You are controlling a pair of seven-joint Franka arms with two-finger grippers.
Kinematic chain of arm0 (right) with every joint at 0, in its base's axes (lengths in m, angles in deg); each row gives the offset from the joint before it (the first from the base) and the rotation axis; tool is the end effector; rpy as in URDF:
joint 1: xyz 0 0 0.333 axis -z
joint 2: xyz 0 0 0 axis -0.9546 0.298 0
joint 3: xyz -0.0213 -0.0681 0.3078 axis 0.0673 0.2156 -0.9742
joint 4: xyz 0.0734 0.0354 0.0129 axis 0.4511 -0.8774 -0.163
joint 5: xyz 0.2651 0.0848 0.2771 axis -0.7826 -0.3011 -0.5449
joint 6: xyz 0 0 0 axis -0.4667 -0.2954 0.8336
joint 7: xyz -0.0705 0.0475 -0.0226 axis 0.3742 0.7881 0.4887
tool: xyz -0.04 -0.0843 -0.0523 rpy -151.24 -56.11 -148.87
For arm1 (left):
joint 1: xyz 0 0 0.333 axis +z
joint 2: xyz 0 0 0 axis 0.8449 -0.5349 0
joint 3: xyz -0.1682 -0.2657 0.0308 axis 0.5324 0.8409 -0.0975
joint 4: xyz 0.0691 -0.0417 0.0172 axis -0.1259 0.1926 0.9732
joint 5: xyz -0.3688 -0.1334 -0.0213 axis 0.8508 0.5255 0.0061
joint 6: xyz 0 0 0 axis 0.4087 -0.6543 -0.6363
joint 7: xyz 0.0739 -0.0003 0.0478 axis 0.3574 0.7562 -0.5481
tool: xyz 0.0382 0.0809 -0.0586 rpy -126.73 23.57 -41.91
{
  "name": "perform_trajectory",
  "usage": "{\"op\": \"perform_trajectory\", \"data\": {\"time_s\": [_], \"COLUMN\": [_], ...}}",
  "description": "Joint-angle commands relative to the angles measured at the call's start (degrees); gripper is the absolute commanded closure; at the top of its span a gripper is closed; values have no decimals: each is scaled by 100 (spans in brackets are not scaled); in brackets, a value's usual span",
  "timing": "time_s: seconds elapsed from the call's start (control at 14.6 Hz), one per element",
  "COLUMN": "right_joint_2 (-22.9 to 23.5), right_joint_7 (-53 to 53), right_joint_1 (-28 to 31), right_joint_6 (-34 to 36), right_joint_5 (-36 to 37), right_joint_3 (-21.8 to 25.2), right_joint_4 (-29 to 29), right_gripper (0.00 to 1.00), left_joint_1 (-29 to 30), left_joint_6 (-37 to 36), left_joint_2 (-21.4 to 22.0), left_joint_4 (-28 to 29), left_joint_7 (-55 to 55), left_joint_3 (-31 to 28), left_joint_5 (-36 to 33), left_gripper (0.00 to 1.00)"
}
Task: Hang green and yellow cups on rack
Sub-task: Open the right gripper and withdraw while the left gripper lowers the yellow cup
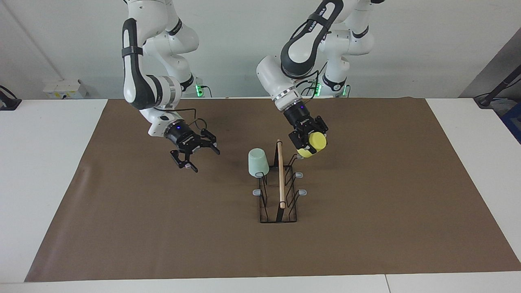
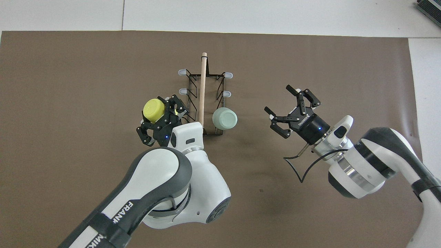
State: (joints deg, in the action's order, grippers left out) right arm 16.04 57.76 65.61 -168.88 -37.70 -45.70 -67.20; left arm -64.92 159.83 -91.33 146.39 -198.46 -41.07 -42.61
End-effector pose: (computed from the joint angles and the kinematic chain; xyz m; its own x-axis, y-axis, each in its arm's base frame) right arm 0.5240 0.0784 0.3366 0.0868 0.1867 0.9786 0.7315 -0.6788 0.0646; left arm 0.4551 -0.3469 0.3993 0.2743 0.3710 0.8872 0.5687 -0.8065 0.1614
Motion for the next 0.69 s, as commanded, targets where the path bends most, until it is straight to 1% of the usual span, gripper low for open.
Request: {"op": "perform_trajectory", "data": {"time_s": [0.0, 0.14, 0.21, 0.48, 0.62], "right_joint_2": [17, 18, 26, 88, 88], "right_joint_7": [-478, -751, -917, -1585, -2112], "right_joint_1": [668, 985, 1134, 1767, 1935], "right_joint_6": [18, 19, 19, -51, -78], "right_joint_5": [1286, 2166, 2571, 4311, 5233], "right_joint_3": [-77, -59, -59, -50, -42], "right_joint_4": [156, 280, 324, 798, 1026], "right_gripper": [0, 0, 0, 0, 0], "left_joint_1": [-82, -144, -135, -144, -144], "left_joint_6": [-168, -659, -696, -696, -679], "left_joint_2": [-238, -580, -651, -775, -810], "left_joint_4": [-36, -114, -150, -212, -212], "left_joint_7": [-327, -941, -1100, -1304, -1313], "left_joint_3": [-29, 173, 261, 393, 402], "left_joint_5": [-378, -640, -703, -704, -713], "left_gripper": [100, 100, 100, 100, 100]}}
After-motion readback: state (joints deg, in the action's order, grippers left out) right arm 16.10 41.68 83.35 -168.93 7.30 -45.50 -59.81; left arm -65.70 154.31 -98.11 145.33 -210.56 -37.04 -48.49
